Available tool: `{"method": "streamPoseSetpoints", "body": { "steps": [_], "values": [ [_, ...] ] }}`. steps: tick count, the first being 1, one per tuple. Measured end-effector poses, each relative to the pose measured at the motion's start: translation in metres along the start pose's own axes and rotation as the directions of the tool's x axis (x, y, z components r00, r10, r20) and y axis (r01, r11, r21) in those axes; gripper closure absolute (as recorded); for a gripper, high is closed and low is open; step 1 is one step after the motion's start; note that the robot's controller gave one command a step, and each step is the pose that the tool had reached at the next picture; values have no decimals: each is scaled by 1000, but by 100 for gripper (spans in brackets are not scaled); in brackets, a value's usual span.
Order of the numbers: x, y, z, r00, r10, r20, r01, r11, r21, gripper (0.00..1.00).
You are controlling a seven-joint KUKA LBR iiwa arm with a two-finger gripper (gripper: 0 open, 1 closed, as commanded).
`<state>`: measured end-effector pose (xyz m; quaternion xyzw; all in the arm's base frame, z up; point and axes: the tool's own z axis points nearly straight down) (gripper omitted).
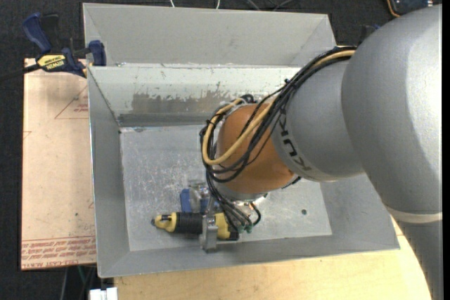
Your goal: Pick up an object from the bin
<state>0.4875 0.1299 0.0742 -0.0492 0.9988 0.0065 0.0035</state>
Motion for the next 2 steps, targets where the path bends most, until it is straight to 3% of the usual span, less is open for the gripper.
{"method": "streamPoseSetpoints", "body": {
  "steps": [1, 2],
  "values": [
    [0, 0, 0, 1000, 0, 0, 0, 1000, 0, 100],
    [0, 0, -32, 1000, 1, -1, -1, 1000, 0, 100]
  ]
}}
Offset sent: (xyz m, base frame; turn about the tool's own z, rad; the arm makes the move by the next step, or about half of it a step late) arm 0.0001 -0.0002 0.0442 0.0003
